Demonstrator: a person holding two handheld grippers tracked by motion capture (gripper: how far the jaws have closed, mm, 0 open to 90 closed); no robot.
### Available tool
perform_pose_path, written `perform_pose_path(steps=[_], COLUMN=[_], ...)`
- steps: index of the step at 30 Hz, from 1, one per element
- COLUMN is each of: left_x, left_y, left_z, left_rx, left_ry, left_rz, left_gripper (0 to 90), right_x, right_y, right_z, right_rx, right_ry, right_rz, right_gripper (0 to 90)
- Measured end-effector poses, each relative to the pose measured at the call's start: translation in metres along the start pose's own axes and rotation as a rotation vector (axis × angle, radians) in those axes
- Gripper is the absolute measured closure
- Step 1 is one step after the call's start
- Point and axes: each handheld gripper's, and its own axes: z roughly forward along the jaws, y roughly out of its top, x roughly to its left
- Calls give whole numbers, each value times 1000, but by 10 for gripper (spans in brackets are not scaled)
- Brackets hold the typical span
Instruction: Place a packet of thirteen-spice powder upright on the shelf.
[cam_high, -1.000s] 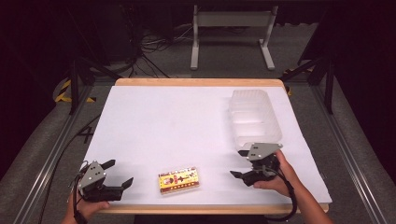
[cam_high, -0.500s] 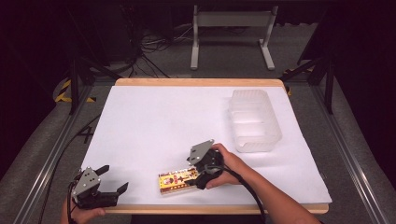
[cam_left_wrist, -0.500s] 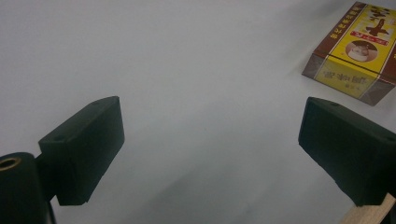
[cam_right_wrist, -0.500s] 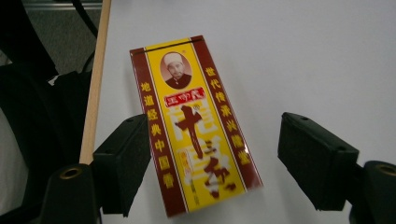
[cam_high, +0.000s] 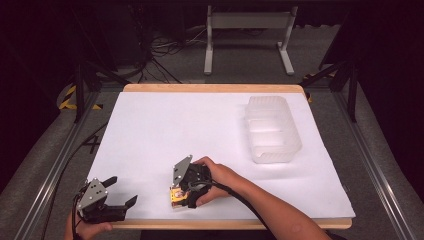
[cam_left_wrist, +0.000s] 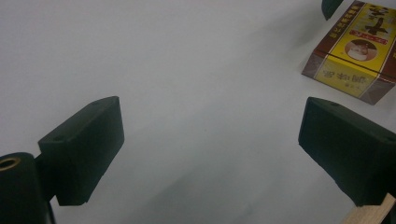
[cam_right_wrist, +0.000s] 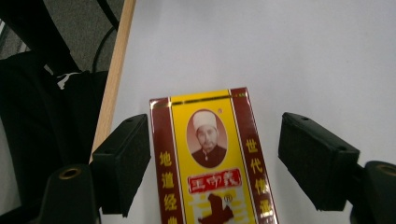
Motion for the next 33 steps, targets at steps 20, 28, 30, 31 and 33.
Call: perform_pose_path(steps=[20,28,30,31,33], left_x=[1,2,2,2,2], left_y=[0,2,3,3,3], left_z=[2,4,4,4,4], left_rx=[6,1,1,0,-3], left_ry=[-12,-12,-11,-12,-13], left_rz=[2,-11,-11,-11,-11], left_gripper=[74,69,69,69,69], right_x=[0,-5,-5,-6,-5], right_y=[15,7,5,0,-3], right_z=[29,-9,-16,-29,-35], right_rx=[118,-1,-19,-46,-53], right_ry=[40,-62,-70,-100,-128], right_rz=[-35,32,44,65,72], right_gripper=[311,326,326,327,328])
